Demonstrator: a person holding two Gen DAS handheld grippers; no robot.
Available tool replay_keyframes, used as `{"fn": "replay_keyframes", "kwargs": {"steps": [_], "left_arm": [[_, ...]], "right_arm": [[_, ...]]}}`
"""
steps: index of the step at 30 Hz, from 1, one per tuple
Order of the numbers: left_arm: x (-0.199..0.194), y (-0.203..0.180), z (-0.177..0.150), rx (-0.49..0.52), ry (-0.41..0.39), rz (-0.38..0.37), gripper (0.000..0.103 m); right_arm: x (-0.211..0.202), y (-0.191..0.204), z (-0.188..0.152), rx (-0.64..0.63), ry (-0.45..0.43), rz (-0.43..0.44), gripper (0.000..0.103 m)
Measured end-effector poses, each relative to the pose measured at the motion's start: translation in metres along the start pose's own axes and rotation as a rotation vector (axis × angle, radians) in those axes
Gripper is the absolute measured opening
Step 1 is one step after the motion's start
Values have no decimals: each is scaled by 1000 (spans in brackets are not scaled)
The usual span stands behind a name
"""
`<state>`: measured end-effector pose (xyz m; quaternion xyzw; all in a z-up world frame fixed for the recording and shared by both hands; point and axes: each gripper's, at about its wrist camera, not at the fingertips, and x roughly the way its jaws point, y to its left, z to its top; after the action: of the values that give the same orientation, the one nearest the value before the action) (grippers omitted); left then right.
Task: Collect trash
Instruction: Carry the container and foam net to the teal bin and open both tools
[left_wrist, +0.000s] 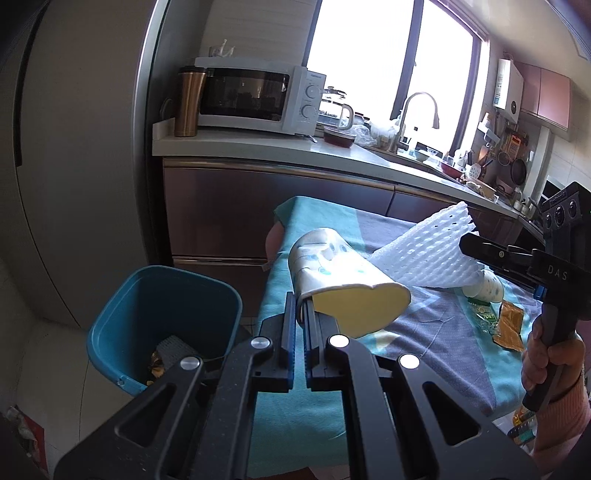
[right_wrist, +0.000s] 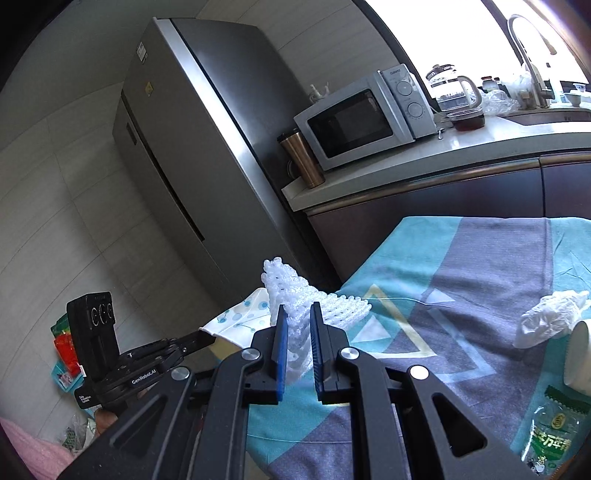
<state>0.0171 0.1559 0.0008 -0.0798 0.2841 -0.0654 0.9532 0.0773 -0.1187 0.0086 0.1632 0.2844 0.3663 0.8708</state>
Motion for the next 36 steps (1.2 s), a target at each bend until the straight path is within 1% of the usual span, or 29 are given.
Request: {"fn": "replay_keyframes", "kwargs": {"steps": [6,18,29,36], "left_arm": [[-11,23,-2,-31,-9,44,4],[-22,67,-5,-95,-17,135,4],[-14,103,-13,-135,14,220,4],[-4,122,-21,-159,42,263,4]], "right_arm": [[24,15,4,-18,30,44,11],[71,37,11,-66,94,102,11],[118,50,8,-92,177,117,11],[144,59,2,-112,231,110,11]]}}
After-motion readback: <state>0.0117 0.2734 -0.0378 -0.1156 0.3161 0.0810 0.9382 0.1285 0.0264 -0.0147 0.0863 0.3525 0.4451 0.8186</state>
